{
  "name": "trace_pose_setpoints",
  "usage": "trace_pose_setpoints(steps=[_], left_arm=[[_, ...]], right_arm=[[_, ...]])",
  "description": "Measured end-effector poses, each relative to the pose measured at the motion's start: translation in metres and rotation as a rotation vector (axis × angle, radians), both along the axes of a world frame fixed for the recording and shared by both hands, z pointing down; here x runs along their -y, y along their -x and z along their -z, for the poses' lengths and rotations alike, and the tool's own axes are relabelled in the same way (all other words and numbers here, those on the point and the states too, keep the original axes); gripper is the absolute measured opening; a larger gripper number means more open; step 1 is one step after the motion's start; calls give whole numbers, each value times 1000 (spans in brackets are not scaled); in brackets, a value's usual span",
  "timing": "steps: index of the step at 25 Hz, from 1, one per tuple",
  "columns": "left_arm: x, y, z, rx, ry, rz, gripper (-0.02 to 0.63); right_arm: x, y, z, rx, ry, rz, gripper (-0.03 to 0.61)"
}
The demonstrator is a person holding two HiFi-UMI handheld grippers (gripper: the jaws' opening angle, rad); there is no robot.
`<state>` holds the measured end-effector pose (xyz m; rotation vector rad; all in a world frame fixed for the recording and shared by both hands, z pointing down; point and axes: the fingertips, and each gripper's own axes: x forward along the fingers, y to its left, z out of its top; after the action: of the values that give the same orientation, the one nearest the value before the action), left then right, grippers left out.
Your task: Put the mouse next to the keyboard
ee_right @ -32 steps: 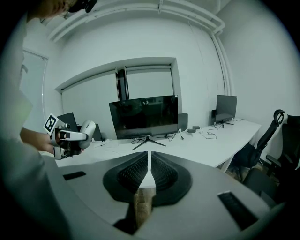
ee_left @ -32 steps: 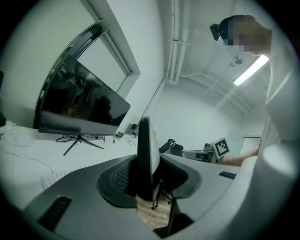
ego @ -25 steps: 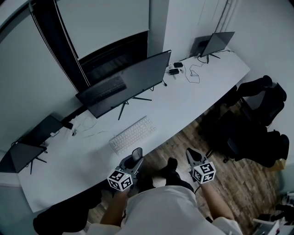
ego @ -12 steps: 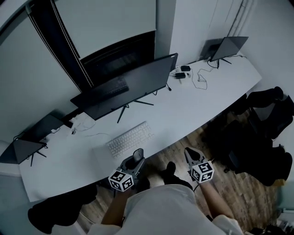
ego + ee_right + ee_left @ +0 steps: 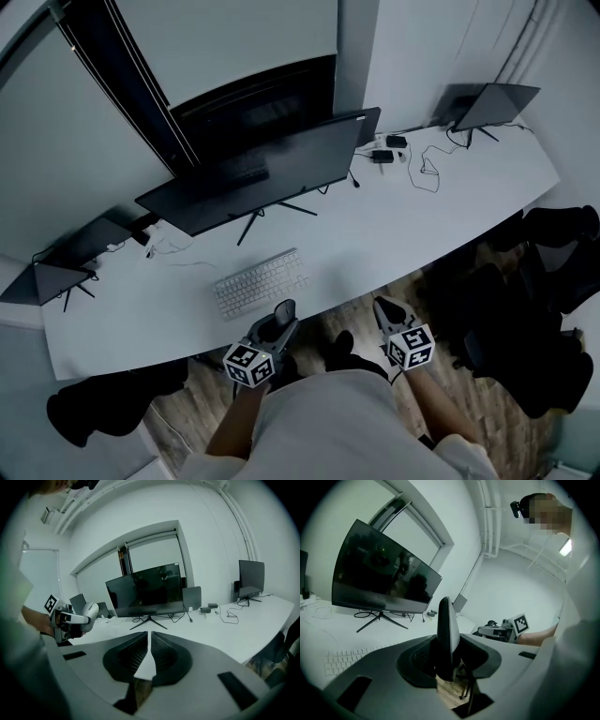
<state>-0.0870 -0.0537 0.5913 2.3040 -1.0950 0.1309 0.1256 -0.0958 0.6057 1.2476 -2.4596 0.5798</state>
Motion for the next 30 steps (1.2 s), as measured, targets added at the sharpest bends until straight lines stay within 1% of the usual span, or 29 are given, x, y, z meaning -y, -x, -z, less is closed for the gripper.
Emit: trace_pose_setpoints(steps=[9, 17, 24, 30], left_arm=[[15, -38, -10, 4, 52, 88, 147], [29, -63, -15, 32, 73, 129, 147], [43, -69, -27, 44, 112, 147, 147], [62, -71, -48, 38, 167, 124, 147]], right_arm=[[34, -22, -14, 40, 31, 83, 41], [48, -30, -26, 51, 60, 151, 41], [55, -29, -33, 59, 81, 164, 41], [63, -28, -39, 46, 97, 136, 41]])
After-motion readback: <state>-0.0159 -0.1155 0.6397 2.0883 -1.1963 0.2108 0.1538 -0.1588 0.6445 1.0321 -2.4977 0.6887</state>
